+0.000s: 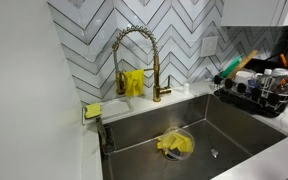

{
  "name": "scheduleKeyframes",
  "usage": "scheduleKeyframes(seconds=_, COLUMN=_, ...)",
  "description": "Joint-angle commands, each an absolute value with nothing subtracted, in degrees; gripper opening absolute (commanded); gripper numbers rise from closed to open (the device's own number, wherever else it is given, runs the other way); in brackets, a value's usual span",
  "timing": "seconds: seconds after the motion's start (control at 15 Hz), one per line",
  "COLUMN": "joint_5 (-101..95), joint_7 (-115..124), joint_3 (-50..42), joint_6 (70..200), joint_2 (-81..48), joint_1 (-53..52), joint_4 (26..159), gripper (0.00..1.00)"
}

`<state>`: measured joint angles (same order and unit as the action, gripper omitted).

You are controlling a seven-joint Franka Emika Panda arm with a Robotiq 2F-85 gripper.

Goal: Put the blue lid on the lunchbox and then put the lunchbox in the drying rack

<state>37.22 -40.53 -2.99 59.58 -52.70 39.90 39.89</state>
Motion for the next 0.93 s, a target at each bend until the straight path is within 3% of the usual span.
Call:
scheduleKeyframes(seconds=0.0, joint_5=35.2, joint_7=-40.4, joint_3=-3.9, joint_6=58.1, joint_2=-50.2, joint_1=38.4, joint_4=44.0, gripper=0.02)
scheduleKeyframes(seconds=0.87, joint_5=35.4, joint_7=-39.3, joint_3=-4.2, joint_6=53.8, joint_2=-48.6, joint_1=35.7, joint_4=49.1, gripper=0.02)
